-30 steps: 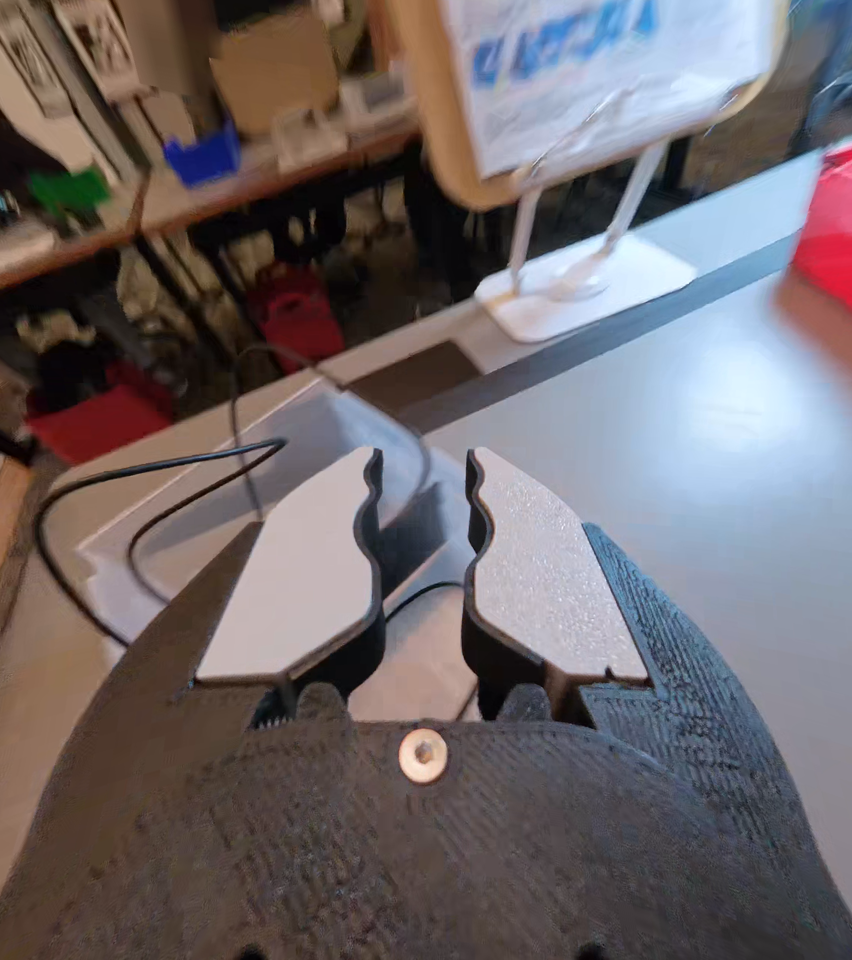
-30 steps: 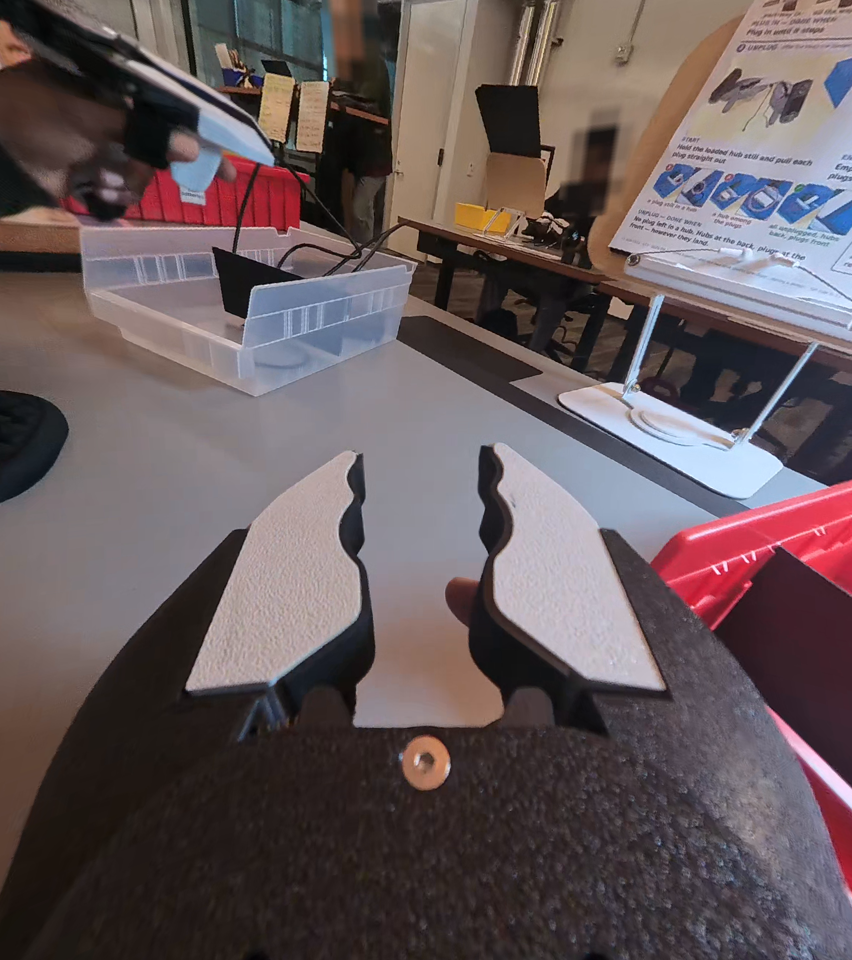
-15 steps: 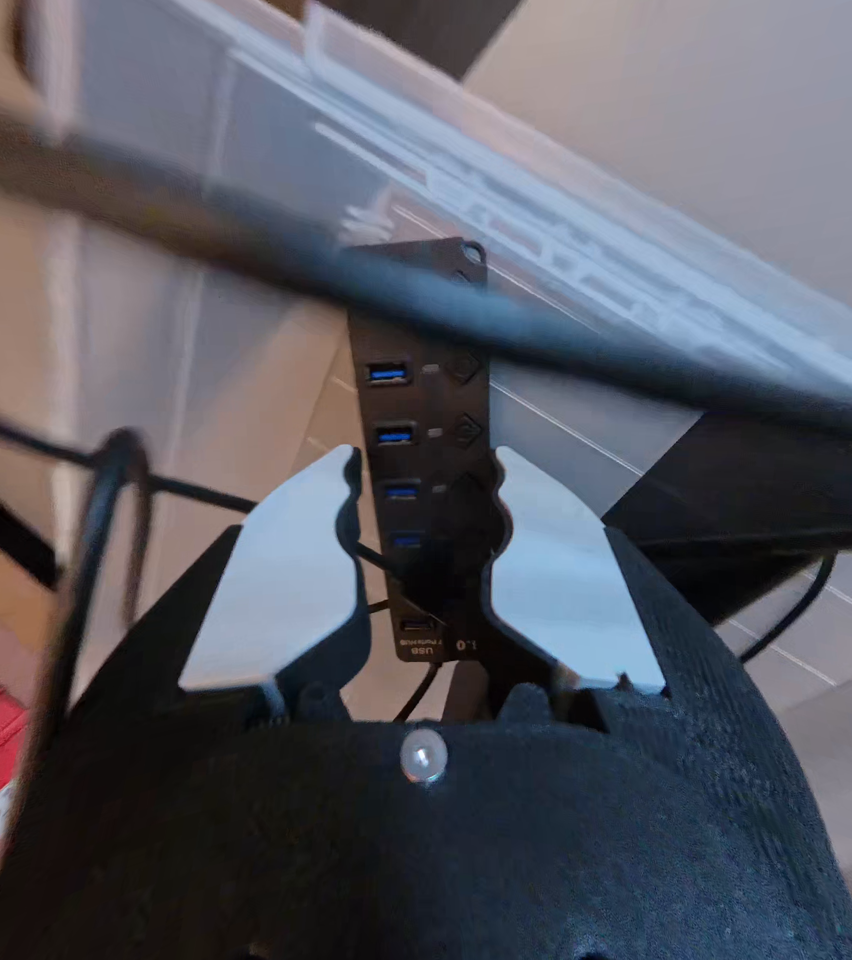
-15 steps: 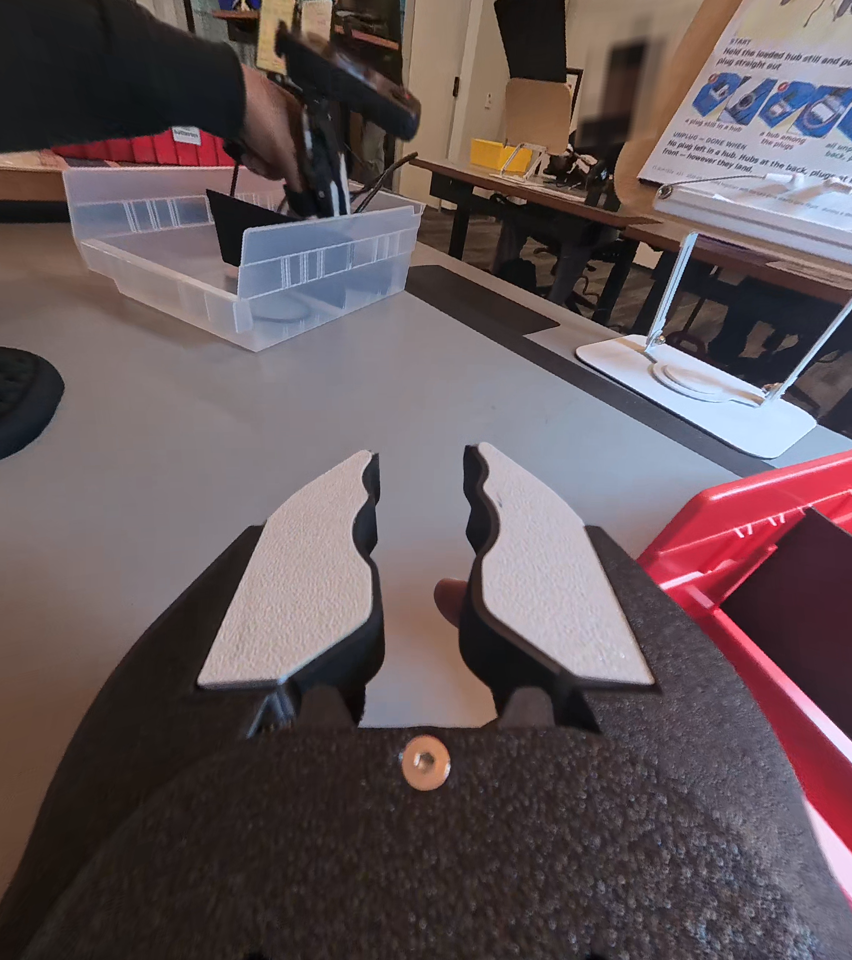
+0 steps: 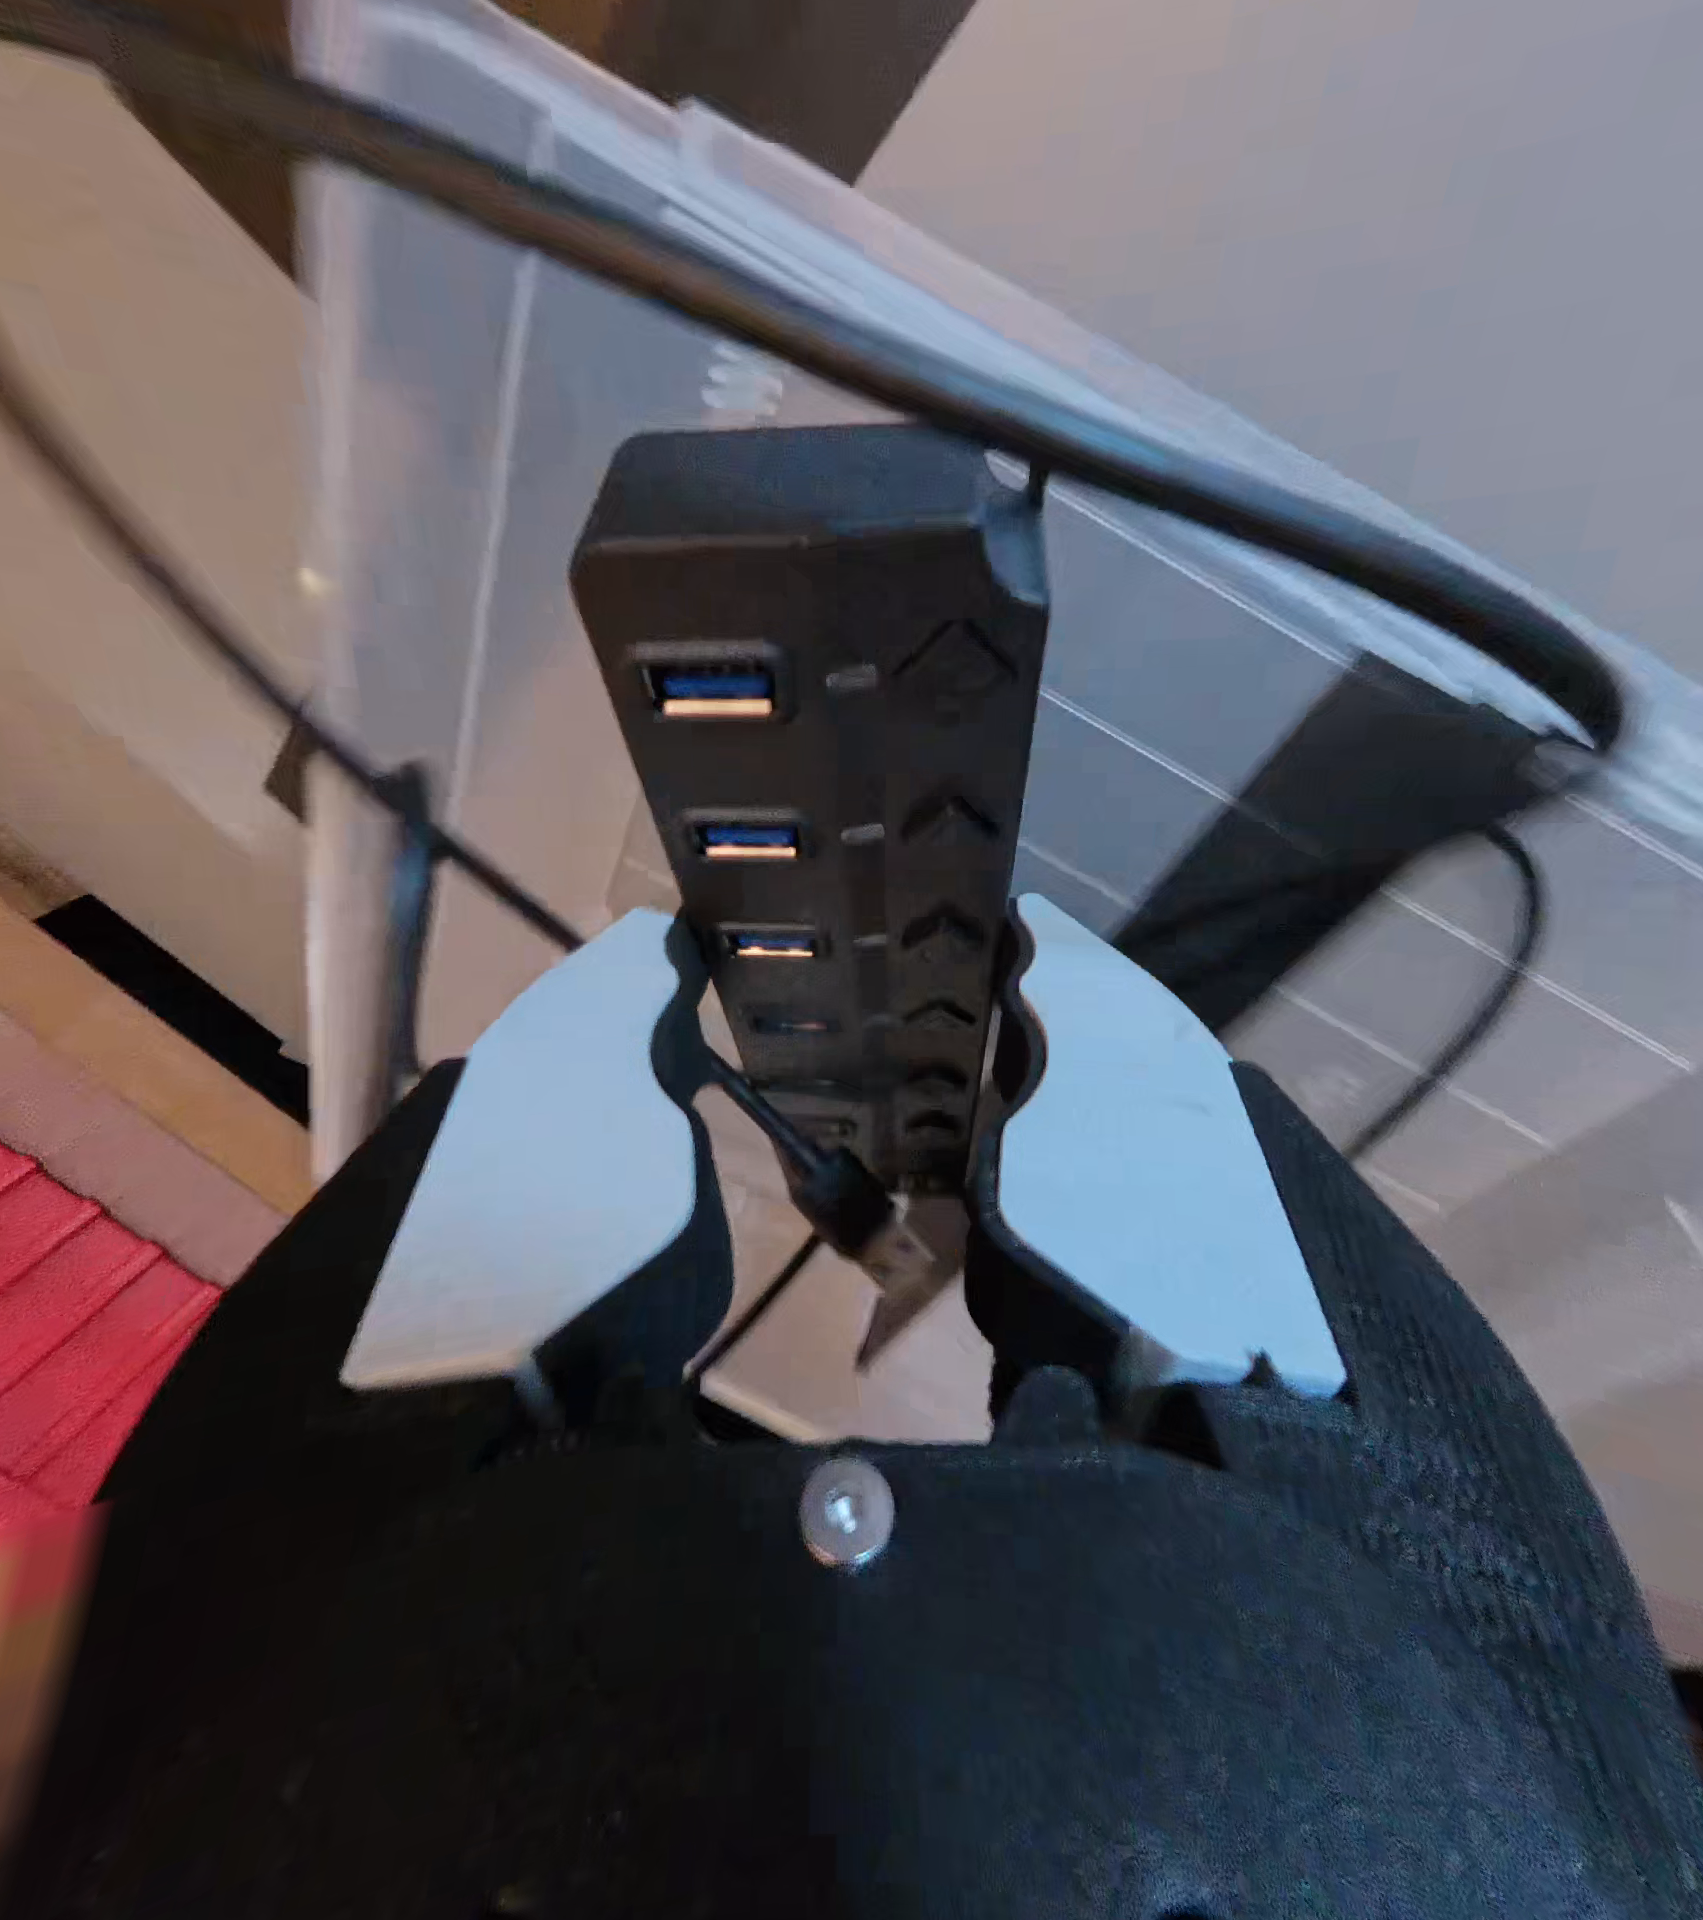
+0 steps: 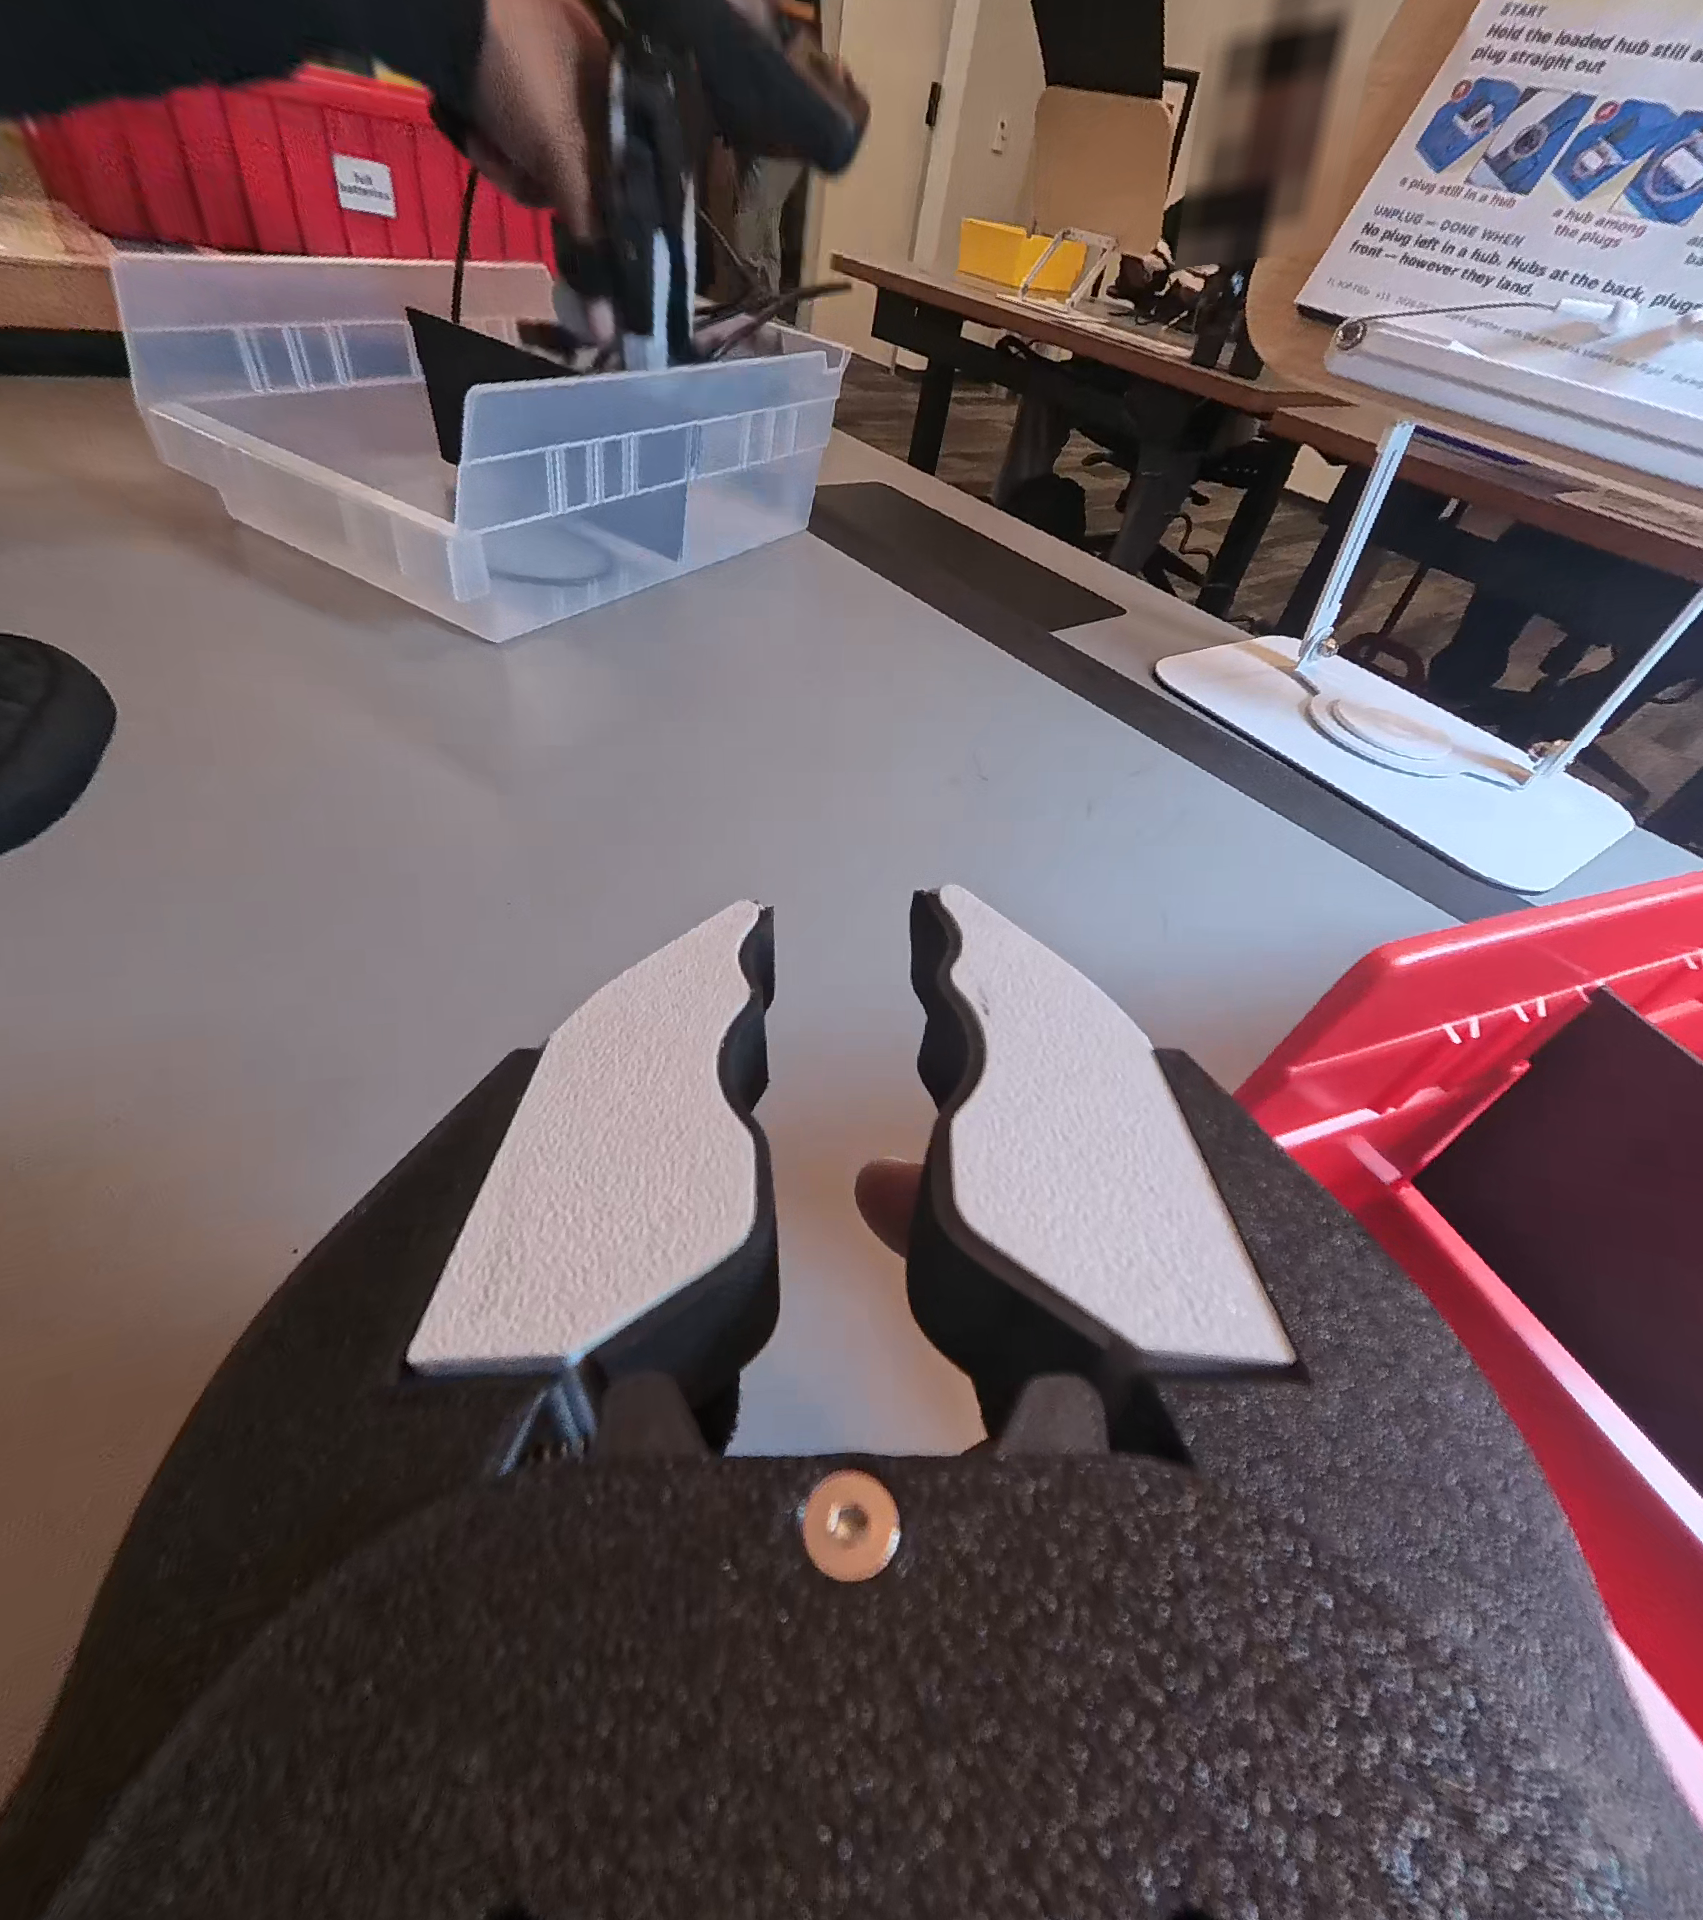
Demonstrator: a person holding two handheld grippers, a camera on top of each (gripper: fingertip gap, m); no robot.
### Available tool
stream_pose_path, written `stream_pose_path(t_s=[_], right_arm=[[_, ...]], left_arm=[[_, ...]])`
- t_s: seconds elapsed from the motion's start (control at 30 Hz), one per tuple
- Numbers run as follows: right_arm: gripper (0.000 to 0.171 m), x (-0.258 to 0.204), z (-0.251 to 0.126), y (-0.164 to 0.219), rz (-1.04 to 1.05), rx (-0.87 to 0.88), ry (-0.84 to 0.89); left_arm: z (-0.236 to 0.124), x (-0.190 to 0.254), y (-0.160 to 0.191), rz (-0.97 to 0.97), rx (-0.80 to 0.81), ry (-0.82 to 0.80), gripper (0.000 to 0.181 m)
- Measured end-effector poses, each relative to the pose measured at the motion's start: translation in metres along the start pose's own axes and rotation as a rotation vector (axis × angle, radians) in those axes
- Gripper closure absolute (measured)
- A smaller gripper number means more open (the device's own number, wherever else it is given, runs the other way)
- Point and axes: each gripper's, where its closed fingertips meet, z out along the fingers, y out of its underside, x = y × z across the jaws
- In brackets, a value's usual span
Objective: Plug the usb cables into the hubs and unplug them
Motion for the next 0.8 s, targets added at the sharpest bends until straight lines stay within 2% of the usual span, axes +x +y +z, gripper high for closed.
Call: stream_pose_path(t_s=[0.2, 0.4, 0.57, 0.8], right_arm=[[0.146, -0.009, 0.003, -0.002, 0.036, 0.013, -0.041], [0.146, -0.022, 0.000, -0.015, -0.013, 0.067, -0.066], [0.139, -0.022, -0.001, -0.043, -0.027, 0.143, -0.044], [0.118, -0.046, 0.026, -0.124, -0.011, 0.299, -0.128]], left_arm=[[-0.129, 0.001, 0.022, -0.010, 0.165, -0.026, 0.127], [-0.270, 0.040, 0.007, 0.030, 0.563, -0.064, 0.127], [-0.357, 0.111, -0.014, 0.145, 0.856, -0.040, 0.127], [-0.427, 0.249, -0.056, 0.389, 1.183, 0.119, 0.128]])
